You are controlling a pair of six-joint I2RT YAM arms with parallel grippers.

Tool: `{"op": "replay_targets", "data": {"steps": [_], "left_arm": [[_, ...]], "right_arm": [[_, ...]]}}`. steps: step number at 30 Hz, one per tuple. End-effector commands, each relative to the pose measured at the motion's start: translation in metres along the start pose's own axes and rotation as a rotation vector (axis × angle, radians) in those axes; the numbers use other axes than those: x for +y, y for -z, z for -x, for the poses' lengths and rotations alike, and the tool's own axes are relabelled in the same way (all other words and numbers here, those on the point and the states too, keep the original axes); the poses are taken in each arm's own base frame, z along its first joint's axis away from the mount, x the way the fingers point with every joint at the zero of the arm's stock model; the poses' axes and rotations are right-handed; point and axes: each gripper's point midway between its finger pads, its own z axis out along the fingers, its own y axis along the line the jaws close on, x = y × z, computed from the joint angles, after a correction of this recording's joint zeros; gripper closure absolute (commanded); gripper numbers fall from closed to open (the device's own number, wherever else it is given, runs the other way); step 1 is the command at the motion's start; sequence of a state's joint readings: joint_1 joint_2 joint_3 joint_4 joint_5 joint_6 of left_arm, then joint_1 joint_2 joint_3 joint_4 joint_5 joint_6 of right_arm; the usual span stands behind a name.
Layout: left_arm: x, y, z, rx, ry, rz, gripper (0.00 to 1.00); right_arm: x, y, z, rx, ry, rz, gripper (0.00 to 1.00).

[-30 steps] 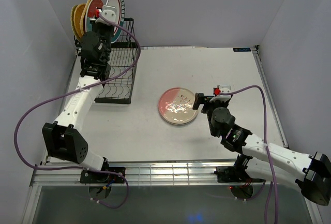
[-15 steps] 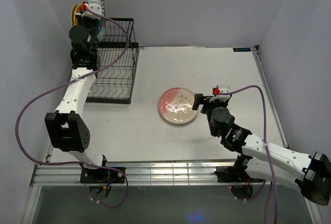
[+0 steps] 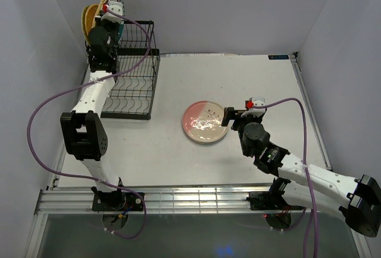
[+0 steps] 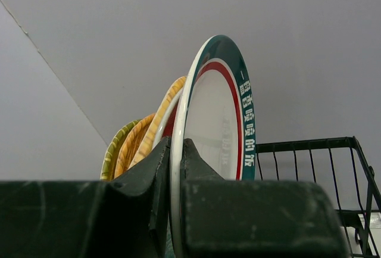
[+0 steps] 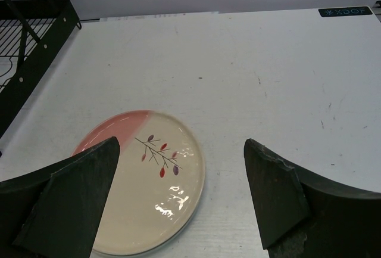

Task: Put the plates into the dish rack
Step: Insert the plate into the dish rack.

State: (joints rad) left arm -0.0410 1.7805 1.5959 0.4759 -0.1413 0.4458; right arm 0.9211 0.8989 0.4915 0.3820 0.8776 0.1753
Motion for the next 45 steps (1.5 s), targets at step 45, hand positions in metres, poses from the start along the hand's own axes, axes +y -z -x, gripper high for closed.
{"op": "replay_targets", "data": {"steps": [45], "left_arm": [[0.001,-0.026,-0.04,-0.006,0.045,0.047,0.79]], "right_arm": [[0.006,-0.007,0.002,0.008,-0.042,0.028,0.1]]}}
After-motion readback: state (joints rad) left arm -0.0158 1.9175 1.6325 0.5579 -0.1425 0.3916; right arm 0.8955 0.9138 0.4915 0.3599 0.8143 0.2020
